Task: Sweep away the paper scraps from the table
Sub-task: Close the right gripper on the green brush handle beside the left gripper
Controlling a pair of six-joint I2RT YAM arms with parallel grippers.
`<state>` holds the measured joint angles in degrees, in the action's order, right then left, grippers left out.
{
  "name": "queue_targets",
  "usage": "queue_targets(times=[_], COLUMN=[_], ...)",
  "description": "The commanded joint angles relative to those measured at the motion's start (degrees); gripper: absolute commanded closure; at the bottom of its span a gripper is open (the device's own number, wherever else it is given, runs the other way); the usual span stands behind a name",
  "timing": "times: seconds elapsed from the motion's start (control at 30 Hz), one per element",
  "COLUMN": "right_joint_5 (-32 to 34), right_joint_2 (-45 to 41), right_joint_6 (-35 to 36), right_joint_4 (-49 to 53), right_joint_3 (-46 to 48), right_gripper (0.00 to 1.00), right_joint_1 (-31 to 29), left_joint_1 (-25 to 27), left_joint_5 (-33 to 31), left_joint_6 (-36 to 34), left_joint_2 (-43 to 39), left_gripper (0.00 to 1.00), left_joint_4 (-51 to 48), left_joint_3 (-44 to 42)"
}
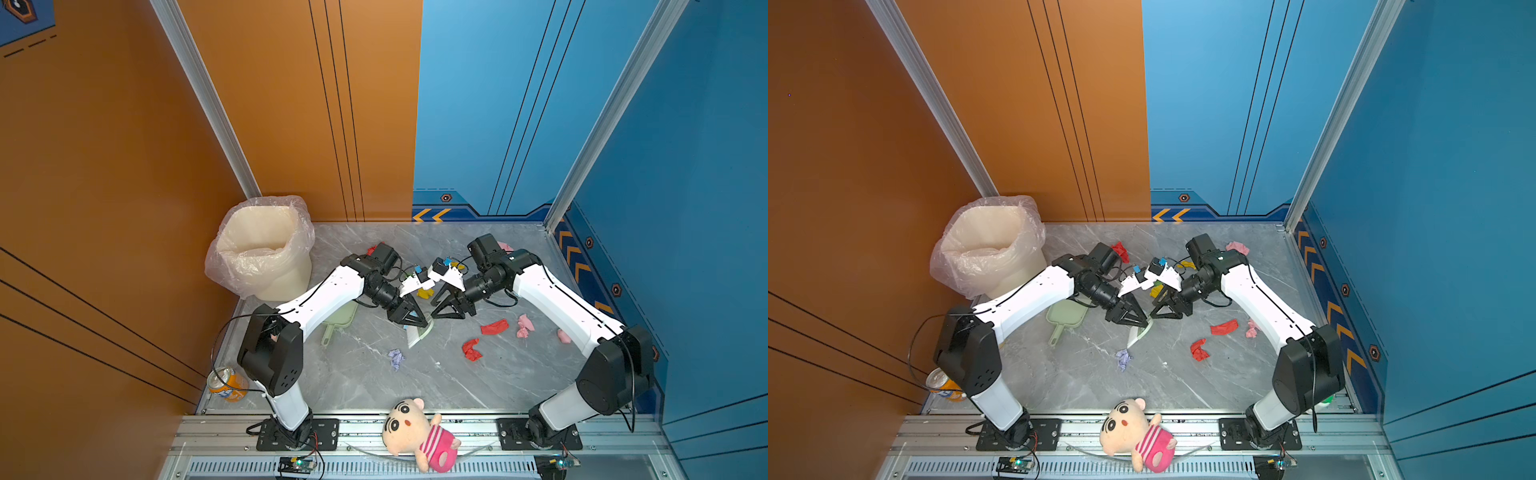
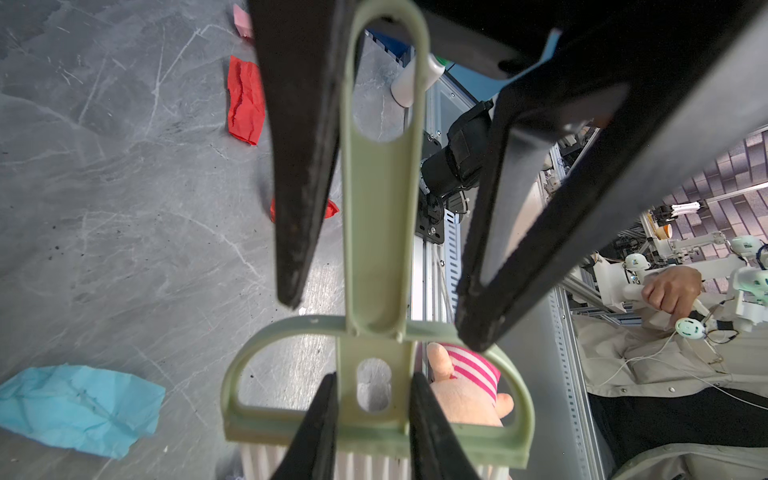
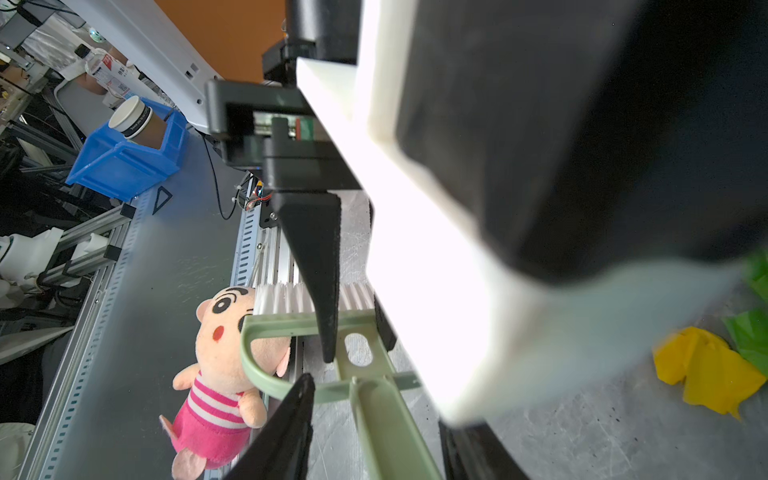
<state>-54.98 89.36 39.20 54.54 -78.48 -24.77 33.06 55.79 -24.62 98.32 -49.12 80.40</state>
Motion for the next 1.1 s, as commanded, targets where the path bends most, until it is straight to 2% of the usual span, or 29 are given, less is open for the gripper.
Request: queue_targets(times=[0.0,0.13,0.53,1.07], right_joint_5=[0.4,0.66,0.85,1.69], right_joint_2=[-0.07,0.1,-0.07,0.04], right_joint_6=[1.44,1.52,2.15,2.37], right_joint_4=[3.02,3.12,3.24,3.56], right_joint_3=[-1.17,-1.11,-0.8,-0.85], right_gripper=[0.51,0.51,0.43,0.48], right_joint_1=[-0.89,-0.98,-1.07,-1.33], left_joint_1=[0.3,0.25,0.15,0.08], left_joint_5=[1.35,1.16,0.32,-0.04], left_joint_6=[-0.86,-0.66,-0.78,-0.73], left_joint_2=[0.84,0.78,0.77,0.84], left_gripper=[1.0,1.0,1.0,1.0], left_joint_4=[-0.03,-0.05,-0.85,-1.23], left_joint_3=[2.17,2.22,3.01,3.02])
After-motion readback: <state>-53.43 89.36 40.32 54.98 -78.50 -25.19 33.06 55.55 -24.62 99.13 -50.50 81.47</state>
